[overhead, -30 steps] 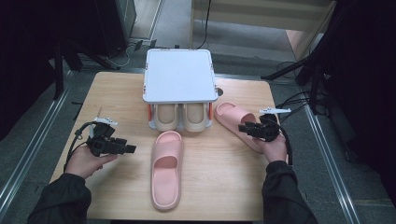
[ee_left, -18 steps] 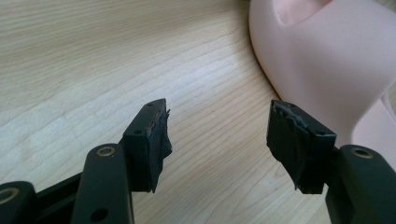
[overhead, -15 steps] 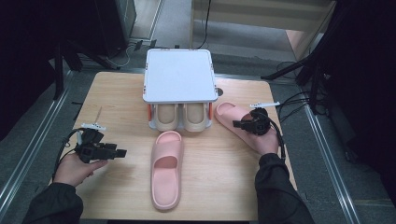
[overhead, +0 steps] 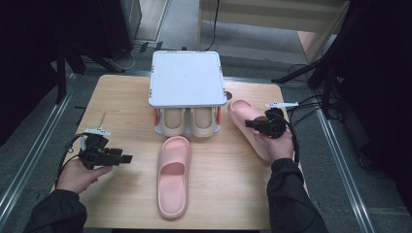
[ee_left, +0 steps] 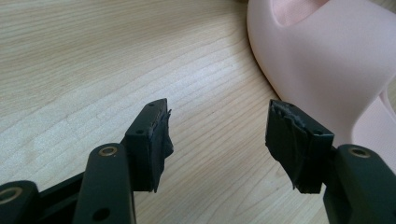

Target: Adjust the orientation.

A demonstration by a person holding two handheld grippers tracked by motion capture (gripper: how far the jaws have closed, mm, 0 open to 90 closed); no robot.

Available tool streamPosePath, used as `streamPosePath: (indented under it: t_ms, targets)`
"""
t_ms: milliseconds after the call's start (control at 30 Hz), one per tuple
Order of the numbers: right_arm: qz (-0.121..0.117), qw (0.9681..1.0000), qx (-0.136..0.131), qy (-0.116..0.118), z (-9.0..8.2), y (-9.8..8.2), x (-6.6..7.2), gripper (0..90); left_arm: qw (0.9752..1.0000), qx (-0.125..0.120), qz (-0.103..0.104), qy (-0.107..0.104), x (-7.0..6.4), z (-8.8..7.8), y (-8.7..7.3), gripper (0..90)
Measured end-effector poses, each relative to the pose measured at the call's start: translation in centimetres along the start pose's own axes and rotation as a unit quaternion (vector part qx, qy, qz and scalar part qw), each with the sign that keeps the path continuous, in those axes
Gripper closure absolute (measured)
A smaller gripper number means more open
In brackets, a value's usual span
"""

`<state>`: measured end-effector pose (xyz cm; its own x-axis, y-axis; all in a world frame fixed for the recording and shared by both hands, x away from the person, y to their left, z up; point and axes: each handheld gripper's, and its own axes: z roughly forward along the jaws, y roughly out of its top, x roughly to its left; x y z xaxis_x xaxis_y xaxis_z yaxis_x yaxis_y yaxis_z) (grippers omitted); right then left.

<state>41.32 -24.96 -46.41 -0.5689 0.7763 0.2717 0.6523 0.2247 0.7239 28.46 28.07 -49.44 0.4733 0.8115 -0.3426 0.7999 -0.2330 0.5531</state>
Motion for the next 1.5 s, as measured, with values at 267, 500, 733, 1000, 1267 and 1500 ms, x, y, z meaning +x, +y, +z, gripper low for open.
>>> streamPosePath:
  t_ms: [267,500,733,1000,1267,1500]
  targets:
    - [-0.032,0.9995,-0.007,0.0,-2.1,0.1,2.2,82.6,1.0,-0.003,0.005,0.0,-0.2,0.0,0.2,39.2]
    - [-0.044,0.999,-0.007,0.009,-3.5,-0.7,4.4,81.7,0.9998,-0.003,0.013,-0.011,-0.7,0.3,0.8,44.4]
    - [-0.059,0.998,-0.002,0.024,-4.6,-2.3,6.9,81.8,0.9985,-0.017,0.048,-0.021,-1.8,0.7,2.0,55.5]
    - [-0.058,0.9975,0.02,0.035,-4.6,-4.0,9.5,81.5,0.9958,-0.005,0.085,-0.033,-3.2,1.8,3.4,65.5]
    - [-0.046,0.9975,0.035,0.042,-4.2,-5.9,11.5,80.8,0.994,0.011,0.098,-0.048,-4.1,2.9,4.6,72.8]
    - [-0.049,0.9956,0.067,0.044,-2.6,-7.0,12.9,80.7,0.9907,0.02,0.125,-0.05,-4.9,3.8,5.2,72.9]
